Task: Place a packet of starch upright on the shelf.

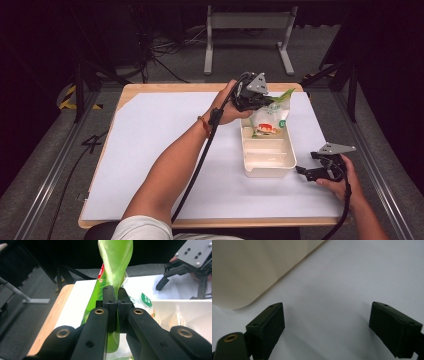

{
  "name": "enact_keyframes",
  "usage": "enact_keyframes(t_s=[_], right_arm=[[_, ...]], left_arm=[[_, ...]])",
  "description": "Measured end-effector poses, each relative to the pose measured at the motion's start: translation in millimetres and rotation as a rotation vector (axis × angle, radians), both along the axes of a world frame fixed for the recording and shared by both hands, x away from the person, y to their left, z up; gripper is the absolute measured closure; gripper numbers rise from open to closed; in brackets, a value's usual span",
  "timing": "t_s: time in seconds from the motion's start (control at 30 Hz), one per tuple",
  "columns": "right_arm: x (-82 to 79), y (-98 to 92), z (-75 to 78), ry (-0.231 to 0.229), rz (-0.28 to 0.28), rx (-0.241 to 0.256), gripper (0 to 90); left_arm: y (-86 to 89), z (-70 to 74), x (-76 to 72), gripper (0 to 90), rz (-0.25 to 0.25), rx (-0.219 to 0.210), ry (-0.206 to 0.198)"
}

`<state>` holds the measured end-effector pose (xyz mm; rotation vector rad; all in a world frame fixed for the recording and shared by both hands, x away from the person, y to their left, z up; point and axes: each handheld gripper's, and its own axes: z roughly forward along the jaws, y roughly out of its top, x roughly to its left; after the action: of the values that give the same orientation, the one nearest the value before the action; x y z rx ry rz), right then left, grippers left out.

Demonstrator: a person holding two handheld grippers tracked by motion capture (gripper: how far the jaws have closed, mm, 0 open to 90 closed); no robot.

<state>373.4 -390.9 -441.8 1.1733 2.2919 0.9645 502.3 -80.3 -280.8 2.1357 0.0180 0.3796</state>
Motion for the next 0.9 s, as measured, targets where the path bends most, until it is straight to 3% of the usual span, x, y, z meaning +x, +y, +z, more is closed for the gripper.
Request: enact_keyframes(t_s=[0.2, 0.27, 0.37, 0.47, 0.57, 0.7, 0.9], right_arm=[[-0.2, 1.8, 0.8, 0.0, 0.006, -0.008, 12.9], [0.7, 2.6, -0.2, 0.01, 0.007, -0.012, 12.8], [0.9, 2.6, -0.4, 0.011, 0.005, -0.014, 12.7], [0.6, 2.3, -0.4, 0.013, 0.001, -0.012, 12.6], [0.4, 2.1, -0.4, 0.011, 0.001, -0.012, 12.6], [0.7, 1.0, -0.5, 0.01, 0.007, -0.005, 12.6], [-0.7, -0.4, 2.3, -0.007, 0.001, -0.001, 12.9]], left_arm=[[10.2, 1.0, -6.9, 88.6, -0.007, -0.013, -0.019], [13.1, -0.6, -9.0, 88.7, -0.012, -0.038, -0.006], [8.7, -8.4, -9.0, 88.8, -0.049, -0.017, 0.016], [2.2, -16.4, -7.5, 88.7, -0.013, -0.006, 0.013], [-3.5, -26.5, -1.6, 88.6, -0.003, 0.034, 0.02], [-1.7, -30.5, 3.3, 88.0, 0.011, 0.007, 0.044], [-5.9, -34.6, -0.4, 88.0, 0.006, 0.008, 0.042]])
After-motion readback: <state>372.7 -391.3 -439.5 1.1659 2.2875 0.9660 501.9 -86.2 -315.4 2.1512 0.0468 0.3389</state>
